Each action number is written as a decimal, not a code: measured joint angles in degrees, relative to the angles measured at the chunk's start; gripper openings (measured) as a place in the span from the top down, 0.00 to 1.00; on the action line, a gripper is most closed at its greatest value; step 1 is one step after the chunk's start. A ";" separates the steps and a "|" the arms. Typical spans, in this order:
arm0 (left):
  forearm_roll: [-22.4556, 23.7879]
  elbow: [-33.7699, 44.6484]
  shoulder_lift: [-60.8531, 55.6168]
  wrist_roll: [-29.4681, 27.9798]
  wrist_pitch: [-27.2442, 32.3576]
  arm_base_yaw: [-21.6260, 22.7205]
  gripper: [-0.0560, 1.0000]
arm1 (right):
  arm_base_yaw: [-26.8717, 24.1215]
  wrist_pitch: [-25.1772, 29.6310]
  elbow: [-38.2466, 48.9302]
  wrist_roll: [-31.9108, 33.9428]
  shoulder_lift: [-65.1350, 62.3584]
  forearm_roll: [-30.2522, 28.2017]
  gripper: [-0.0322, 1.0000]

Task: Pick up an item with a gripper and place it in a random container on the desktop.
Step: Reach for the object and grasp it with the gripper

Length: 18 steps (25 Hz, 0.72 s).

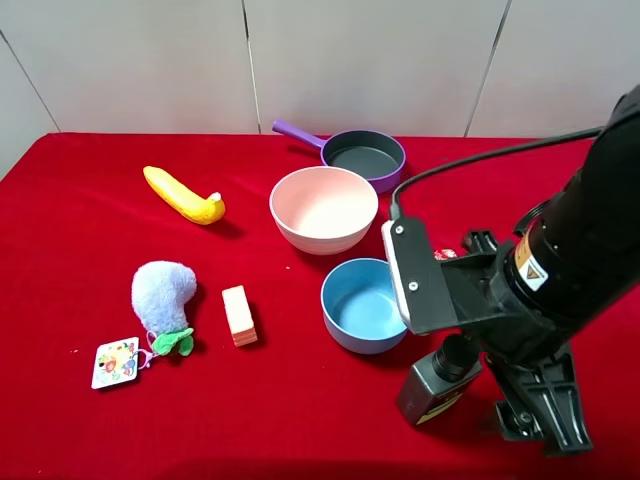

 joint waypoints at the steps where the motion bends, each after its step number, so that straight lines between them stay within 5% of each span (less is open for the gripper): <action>1: 0.00 0.00 0.00 0.00 0.00 0.00 0.00 | 0.00 -0.57 0.27 -0.21 0.00 -0.51 0.30; 18: 0.00 0.00 0.00 0.00 0.00 0.00 0.00 | 0.00 -6.93 0.72 -3.90 7.41 -2.69 0.30</action>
